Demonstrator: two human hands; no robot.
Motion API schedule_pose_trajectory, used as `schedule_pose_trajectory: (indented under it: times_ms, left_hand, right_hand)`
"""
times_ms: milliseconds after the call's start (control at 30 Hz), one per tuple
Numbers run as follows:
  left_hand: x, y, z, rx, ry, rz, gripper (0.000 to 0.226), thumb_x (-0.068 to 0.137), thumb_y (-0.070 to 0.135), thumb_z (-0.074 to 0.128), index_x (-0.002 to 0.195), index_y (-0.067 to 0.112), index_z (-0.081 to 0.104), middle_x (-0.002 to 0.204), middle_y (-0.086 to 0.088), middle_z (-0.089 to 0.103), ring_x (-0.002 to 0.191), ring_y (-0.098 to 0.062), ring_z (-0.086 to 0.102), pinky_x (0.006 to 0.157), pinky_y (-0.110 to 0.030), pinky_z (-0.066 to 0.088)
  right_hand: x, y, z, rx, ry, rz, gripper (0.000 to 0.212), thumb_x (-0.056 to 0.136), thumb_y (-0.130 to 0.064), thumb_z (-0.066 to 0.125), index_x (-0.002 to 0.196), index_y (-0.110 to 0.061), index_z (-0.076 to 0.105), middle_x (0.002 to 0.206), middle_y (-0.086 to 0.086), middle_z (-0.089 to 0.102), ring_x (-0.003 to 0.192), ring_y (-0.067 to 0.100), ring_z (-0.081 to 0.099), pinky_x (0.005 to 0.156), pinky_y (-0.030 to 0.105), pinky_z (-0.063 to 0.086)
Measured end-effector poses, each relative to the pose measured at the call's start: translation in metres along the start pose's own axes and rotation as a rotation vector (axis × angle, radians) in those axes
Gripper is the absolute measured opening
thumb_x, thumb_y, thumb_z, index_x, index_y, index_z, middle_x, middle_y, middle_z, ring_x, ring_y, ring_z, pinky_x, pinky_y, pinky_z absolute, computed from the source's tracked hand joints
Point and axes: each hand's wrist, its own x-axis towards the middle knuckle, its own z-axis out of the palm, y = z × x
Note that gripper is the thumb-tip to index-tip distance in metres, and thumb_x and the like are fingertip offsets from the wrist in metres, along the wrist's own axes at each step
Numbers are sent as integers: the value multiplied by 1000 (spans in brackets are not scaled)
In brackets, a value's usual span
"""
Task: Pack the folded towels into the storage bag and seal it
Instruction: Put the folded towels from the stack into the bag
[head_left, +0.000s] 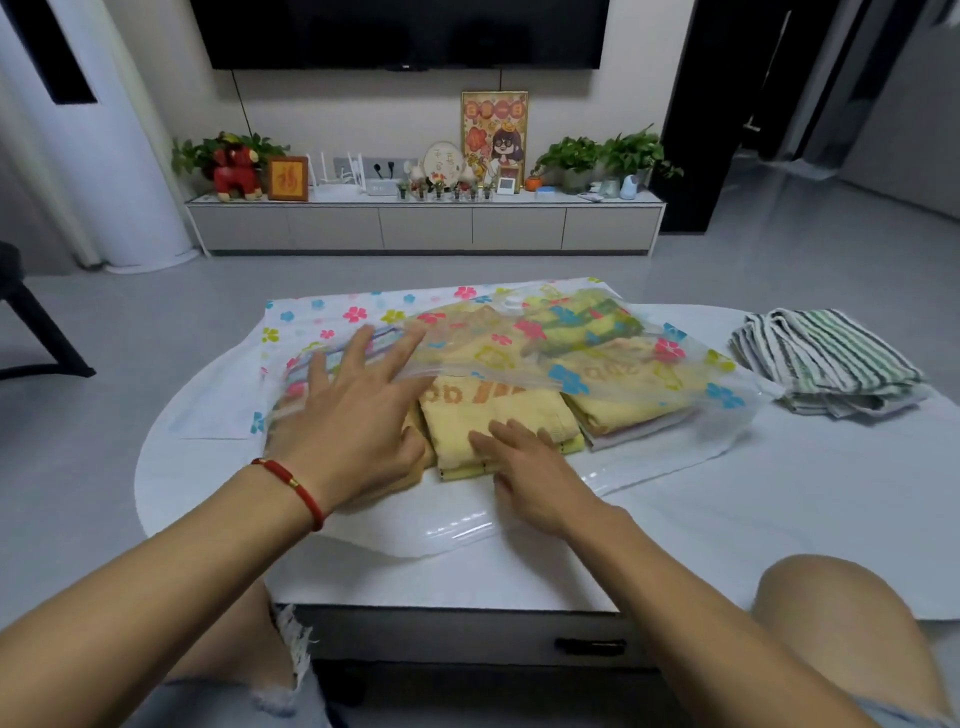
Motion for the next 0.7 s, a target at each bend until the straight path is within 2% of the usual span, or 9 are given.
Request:
schedule_pose_trajectory:
  times_ms: [67,133,233,300,400,500,600,700]
  left_hand:
    - [16,17,6,96,37,48,64,81,44,50,143,41,39,166,10,4,150,-37,3,111,-73,13]
    - [33,32,9,182,62,91,59,80,42,56,139,39,46,166,7,9,149,-40,3,109,-75,13]
    - [60,54,7,222,59,160,57,79,43,62,135,41,53,165,5,13,148,-42,6,108,-77,13]
    - [78,68,6,234,51,190,61,78,45,64,137,43,50,165,4,14,147,-45,7,106,-78,15]
    - [102,88,11,268,38,232,65,77,53,63,139,46,46,165,6,13,147,-45,9,106,-77,18]
    - [126,108,17,272,30,270,66,78,57,60,141,44,45,163,11,22,147,-41,11,105,-76,19]
    - [147,123,20,180,34,270,68,82,54,61,145,35,45,157,17,33,148,-35,14,106,-75,19]
    - [163,132,18,102,64,269,69,81,52,64,145,33,45,156,21,32,149,-30,14,108,-74,20]
  right_hand:
    - [-16,11,-13,100,33,-32,55,98,-12,53,153,-20,48,163,11,38,151,28,31,121,38,25]
    - [-35,30,-30,167,44,-16,46,100,-19,56,146,-20,58,157,5,48,146,21,41,118,30,31]
    - [-65,69,-66,276,111,99,31,97,-25,60,126,-24,73,125,-9,73,112,10,67,97,27,51]
    - [-82,103,-90,318,205,176,22,95,-20,62,109,-24,79,99,-14,77,87,6,71,81,28,56]
    - [-97,165,-116,283,405,321,20,91,-13,63,96,-19,82,83,-6,78,75,12,72,75,31,57]
    - [-94,234,-128,176,547,508,22,89,-9,63,98,-15,82,92,7,80,86,25,72,82,33,54]
    - [-79,300,-135,103,520,662,28,93,-8,58,112,-9,78,115,15,77,110,35,68,94,37,50]
    - [-60,357,-141,54,508,793,35,98,-11,52,127,-10,72,133,22,66,124,41,59,105,44,48]
